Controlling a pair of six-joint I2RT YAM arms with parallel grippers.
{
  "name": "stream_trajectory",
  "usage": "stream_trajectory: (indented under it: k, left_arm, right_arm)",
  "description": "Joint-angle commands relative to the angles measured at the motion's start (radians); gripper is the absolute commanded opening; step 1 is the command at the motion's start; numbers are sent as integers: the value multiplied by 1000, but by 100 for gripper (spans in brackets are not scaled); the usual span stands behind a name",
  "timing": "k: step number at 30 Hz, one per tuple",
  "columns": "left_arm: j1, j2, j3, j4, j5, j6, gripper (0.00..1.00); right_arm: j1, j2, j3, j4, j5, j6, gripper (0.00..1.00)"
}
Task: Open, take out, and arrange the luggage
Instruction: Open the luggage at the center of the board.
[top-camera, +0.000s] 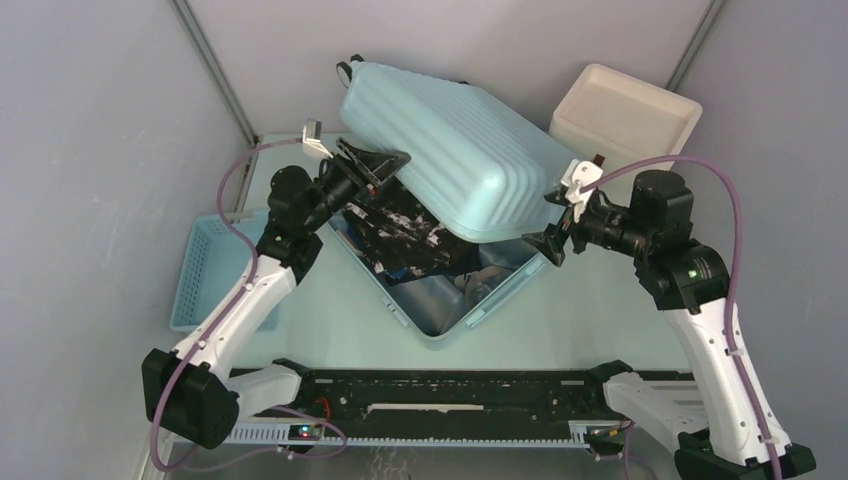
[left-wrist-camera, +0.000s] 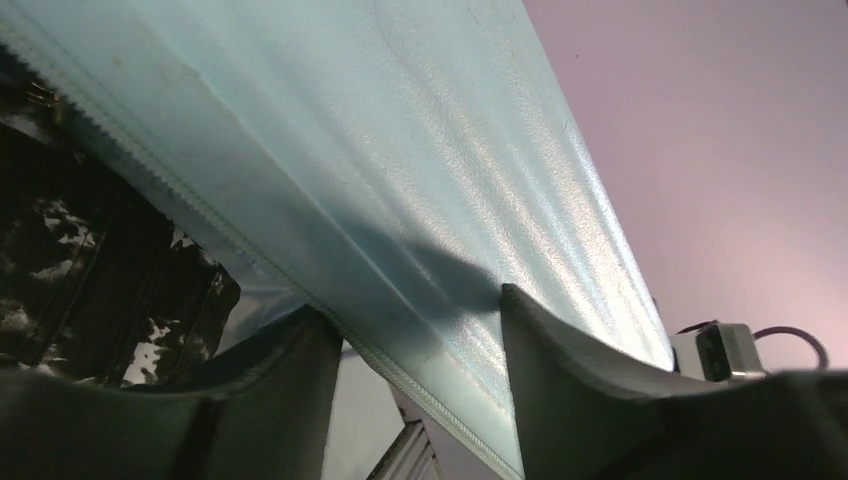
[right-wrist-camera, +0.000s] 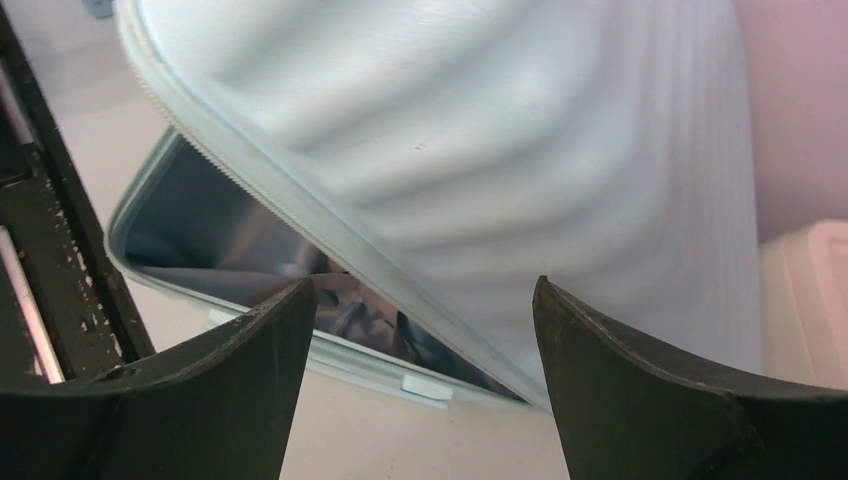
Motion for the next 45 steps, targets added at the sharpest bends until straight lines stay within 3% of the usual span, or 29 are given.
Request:
stream_trajectory:
  k: [1,7,11,18,20,26,31,38,45]
  left_arm:
    - [-15,-12,62,33,-39,-21,55]
    - [-14,-51,35,42,-92,-46,2]
    - [-15,-74,18,74,-113,-54,0]
    - [-14,-90,4,135,-126,-60,0]
    - [-14,-105,-7,149,-136,-53,0]
    - [-15,-155,-50,183,-162,-32,0]
    - [-13,-198,-69,172,-179,-2,0]
    - [-5,-280,-84,108,-218,55,0]
    - [4,-407,-98,-18,-347,130,0]
  right_arm:
    - [-88,-31,13,34,-38,44,88]
    - [-234,-77,-78,38,-91,54,89]
    - [-385,-117,-180,76,-148,135,88]
    - [-702,-113,-325,135,-440,323,85]
    - [-750,-89,-369,168,-464,363,83]
    - [-704,25,-413,243,-277,442,81]
    - [-612,114,-406,406,-135,492,78]
    - [-400,253,-289,504,-29,507,70]
    - [-226,383,-157,554,22,494,68]
